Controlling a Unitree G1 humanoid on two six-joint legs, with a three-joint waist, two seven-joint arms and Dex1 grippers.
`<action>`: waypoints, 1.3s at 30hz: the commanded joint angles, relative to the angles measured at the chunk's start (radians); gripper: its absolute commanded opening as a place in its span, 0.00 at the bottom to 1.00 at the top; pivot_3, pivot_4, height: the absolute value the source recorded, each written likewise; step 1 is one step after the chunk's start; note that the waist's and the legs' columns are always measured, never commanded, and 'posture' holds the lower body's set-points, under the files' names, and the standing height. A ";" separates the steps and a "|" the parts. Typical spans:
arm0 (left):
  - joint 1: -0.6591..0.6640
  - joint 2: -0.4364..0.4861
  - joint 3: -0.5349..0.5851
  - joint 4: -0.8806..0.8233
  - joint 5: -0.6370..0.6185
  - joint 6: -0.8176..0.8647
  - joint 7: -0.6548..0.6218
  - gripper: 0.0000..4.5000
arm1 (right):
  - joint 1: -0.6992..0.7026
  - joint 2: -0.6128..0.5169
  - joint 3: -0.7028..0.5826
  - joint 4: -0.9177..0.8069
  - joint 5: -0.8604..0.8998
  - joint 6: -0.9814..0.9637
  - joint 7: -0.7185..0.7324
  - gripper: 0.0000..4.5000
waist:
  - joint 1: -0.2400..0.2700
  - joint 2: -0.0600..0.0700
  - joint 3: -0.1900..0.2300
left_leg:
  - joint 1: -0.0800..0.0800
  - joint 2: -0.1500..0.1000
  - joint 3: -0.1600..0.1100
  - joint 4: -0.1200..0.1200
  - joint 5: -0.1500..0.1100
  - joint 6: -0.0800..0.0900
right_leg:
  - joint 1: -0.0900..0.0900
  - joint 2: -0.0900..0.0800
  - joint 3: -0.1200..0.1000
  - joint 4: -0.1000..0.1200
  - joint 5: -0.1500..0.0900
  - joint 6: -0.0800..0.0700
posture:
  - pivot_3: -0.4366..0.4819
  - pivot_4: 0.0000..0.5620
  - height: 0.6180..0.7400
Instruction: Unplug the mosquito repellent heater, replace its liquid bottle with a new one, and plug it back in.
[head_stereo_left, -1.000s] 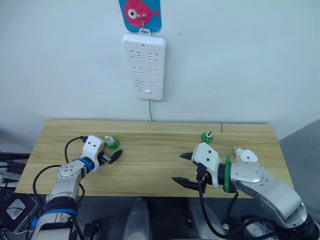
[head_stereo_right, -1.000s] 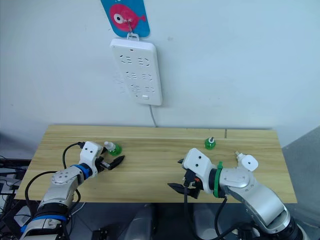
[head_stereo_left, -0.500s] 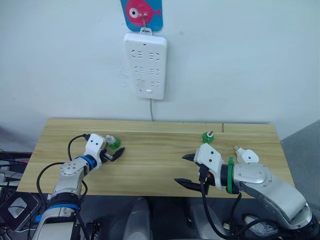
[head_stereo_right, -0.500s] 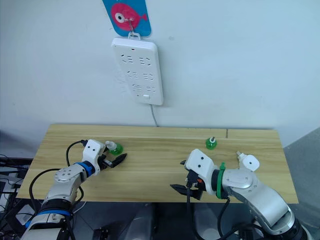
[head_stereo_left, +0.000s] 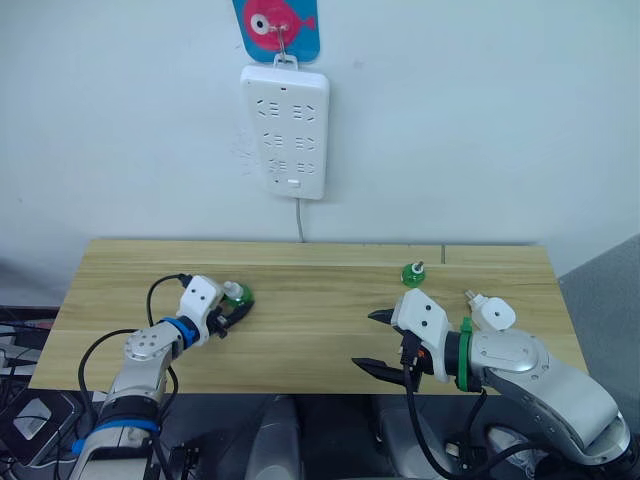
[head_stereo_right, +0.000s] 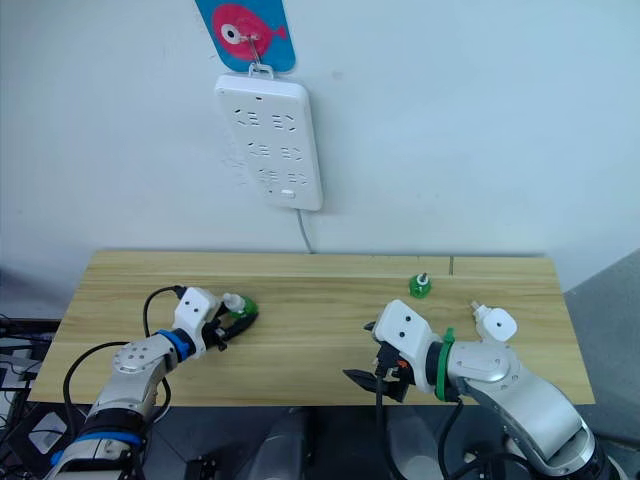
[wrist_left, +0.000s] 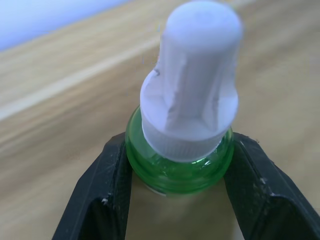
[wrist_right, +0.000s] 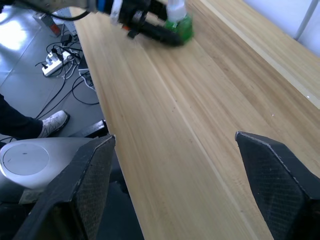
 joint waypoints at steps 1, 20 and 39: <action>0.041 0.024 -0.028 -0.221 -0.047 0.078 -0.077 0.49 | -0.037 0.020 -0.008 -0.028 0.023 -0.028 0.007 0.89 | -0.001 -0.002 0.001 | 0.000 0.000 -0.001 0.000 0.000 0.000 | 0.000 0.000 0.000 0.000 0.000 0.000 | 0.29 0.58 0.75; -0.019 0.141 -0.170 -0.751 -0.176 0.453 -0.303 0.49 | -0.431 0.296 0.119 0.282 0.020 0.054 -0.013 0.89 | -0.012 -0.009 -0.024 | -0.015 -0.001 -0.007 0.000 0.005 -0.009 | -0.014 -0.001 -0.008 0.004 0.004 -0.007 | 0.33 0.30 0.75; -0.021 0.148 -0.153 -0.734 -0.198 0.430 -0.339 0.49 | -0.436 0.339 0.160 0.356 -0.021 -0.021 -0.007 0.28 | -0.013 -0.009 -0.059 | -0.015 -0.001 -0.008 0.004 0.006 -0.009 | -0.014 -0.001 -0.010 0.008 0.005 -0.008 | 0.35 0.24 0.75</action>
